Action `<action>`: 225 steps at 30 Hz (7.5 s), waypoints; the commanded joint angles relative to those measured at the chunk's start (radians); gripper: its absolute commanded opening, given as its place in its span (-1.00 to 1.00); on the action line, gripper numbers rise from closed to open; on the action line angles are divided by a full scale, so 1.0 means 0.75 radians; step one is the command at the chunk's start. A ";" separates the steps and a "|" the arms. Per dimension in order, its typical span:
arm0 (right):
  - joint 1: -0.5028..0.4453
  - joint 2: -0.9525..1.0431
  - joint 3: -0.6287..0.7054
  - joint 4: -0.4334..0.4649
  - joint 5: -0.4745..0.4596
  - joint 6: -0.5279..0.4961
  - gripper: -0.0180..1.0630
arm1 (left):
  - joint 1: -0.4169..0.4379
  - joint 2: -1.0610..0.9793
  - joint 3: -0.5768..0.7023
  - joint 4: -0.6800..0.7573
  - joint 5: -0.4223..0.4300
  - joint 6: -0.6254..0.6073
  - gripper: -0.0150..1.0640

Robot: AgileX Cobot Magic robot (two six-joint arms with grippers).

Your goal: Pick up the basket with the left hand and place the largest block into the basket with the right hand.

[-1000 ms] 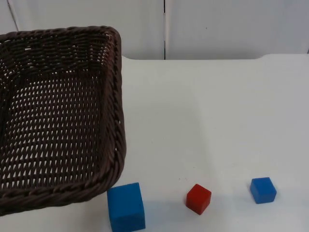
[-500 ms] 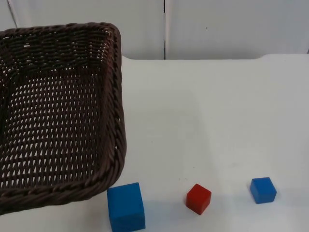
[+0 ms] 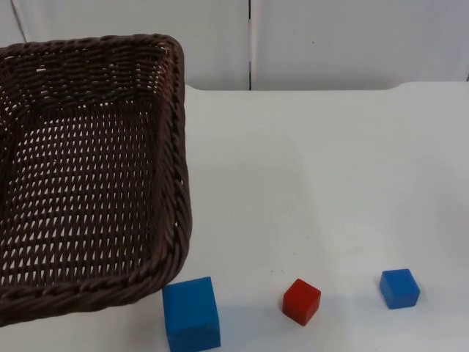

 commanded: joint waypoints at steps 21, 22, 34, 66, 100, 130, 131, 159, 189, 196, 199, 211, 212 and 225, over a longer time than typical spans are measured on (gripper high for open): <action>0.623 0.566 -0.012 0.036 -0.650 -0.120 0.98 | 0.003 -0.015 -0.002 -0.053 0.004 0.002 -0.98; 0.651 0.596 -0.012 0.036 -0.677 -0.134 0.98 | 0.003 -0.015 -0.002 -0.053 0.004 0.002 -0.98; 0.847 0.868 -0.012 0.036 -0.921 -0.341 0.98 | 0.003 -0.015 -0.002 -0.053 0.004 0.002 -0.98; 0.880 1.309 -0.351 1.064 -0.464 -1.767 0.98 | 0.003 -0.015 -0.002 -0.050 -0.001 0.004 -0.98; 0.883 1.553 -0.353 1.545 -0.276 -2.589 0.98 | 0.003 -0.015 -0.002 -0.047 -0.021 0.004 -0.98; 0.885 1.606 -0.394 1.679 -0.393 -3.000 0.97 | 0.003 -0.015 -0.002 -0.047 -0.029 0.004 -0.98; 0.885 1.606 -0.394 1.679 -0.389 -3.032 0.96 | 0.003 -0.015 -0.002 -0.047 -0.029 0.004 -0.98; 0.885 1.606 -0.394 1.679 -0.472 -3.097 -0.89 | 0.003 -0.015 -0.002 -0.047 -0.058 0.004 -0.98; 0.817 1.217 -0.282 1.679 -0.960 -2.650 -0.97 | 0.003 -0.015 -0.002 -0.042 -0.055 0.004 -0.98; 0.788 1.043 -0.210 1.679 -1.025 -2.483 -0.97 | 0.003 -0.015 -0.002 -0.045 -0.055 0.004 -0.98; 0.788 0.978 -0.196 1.679 -1.025 -2.388 -0.97 | 0.003 -0.015 -0.002 -0.042 -0.055 0.004 -0.98; 0.791 0.791 -0.190 1.679 -1.225 -2.023 -0.97 | 0.003 -0.015 -0.002 -0.042 -0.055 0.045 -0.98; 0.791 0.792 -0.190 1.679 -1.239 -2.015 -0.97 | 0.003 -0.015 -0.002 -0.042 -0.055 0.045 -0.98; 0.791 0.786 -0.182 1.679 -1.480 -1.625 -0.97 | 0.003 -0.015 -0.002 -0.037 -0.055 0.049 -0.98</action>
